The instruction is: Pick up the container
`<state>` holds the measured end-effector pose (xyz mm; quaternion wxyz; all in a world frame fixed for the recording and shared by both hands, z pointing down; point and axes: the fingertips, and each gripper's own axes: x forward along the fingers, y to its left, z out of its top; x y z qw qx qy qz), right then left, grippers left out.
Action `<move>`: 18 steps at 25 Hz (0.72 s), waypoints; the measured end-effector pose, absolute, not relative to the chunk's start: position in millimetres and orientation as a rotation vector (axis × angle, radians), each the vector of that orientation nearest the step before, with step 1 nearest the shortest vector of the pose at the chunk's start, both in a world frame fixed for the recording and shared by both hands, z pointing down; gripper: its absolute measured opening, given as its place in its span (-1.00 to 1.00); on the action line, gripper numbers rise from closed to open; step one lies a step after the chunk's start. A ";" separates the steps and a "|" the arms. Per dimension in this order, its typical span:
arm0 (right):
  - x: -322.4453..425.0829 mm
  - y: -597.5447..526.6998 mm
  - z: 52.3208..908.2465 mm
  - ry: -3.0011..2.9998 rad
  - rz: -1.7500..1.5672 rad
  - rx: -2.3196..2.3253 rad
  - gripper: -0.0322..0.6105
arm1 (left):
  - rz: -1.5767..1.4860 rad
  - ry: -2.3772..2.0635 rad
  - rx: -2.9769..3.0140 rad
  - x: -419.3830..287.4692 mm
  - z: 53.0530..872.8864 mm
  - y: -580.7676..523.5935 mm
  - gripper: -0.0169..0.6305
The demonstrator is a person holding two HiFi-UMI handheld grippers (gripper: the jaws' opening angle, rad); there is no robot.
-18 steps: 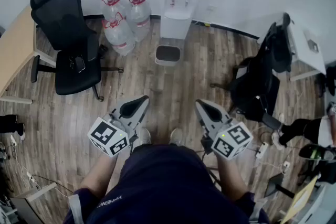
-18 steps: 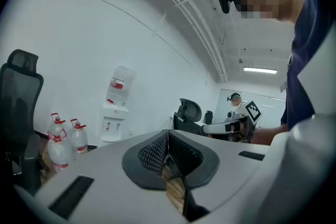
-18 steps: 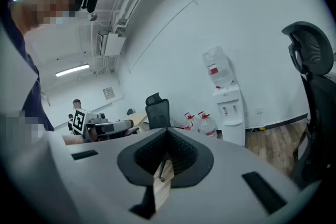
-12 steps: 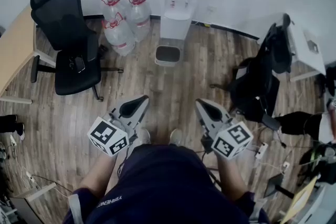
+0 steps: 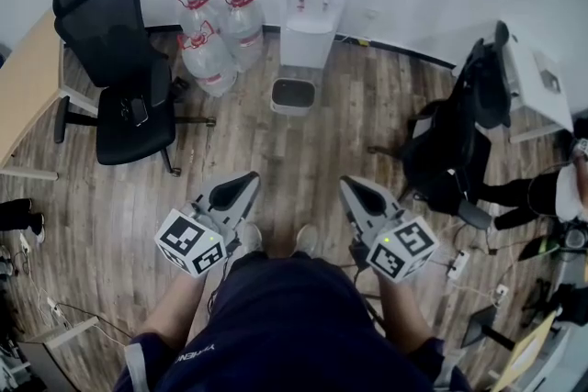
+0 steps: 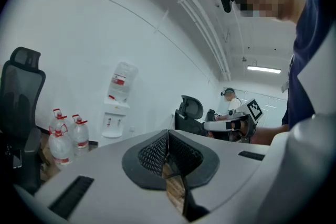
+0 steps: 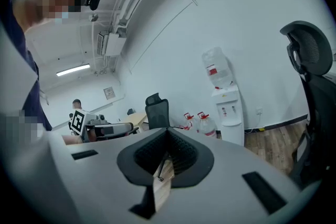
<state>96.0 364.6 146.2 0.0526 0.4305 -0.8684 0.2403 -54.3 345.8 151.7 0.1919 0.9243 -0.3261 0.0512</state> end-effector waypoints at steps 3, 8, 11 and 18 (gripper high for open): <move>105.7 366.9 152.4 -2.640 0.759 1.283 -0.85 | 0.155 -0.923 2.573 -43.2 160.2 349.1 -0.87; 140.8 373.0 159.9 -2.651 0.761 1.268 -0.85 | 0.155 -0.954 2.567 -13.8 164.7 351.9 -0.87; 162.7 373.6 160.8 -2.657 0.754 1.281 -0.85 | 0.164 -0.981 2.571 -1.7 162.6 354.4 -0.87; 184.8 352.1 155.3 -2.682 0.735 1.282 -0.85 | 0.201 -1.036 2.565 6.9 163.1 337.6 -0.87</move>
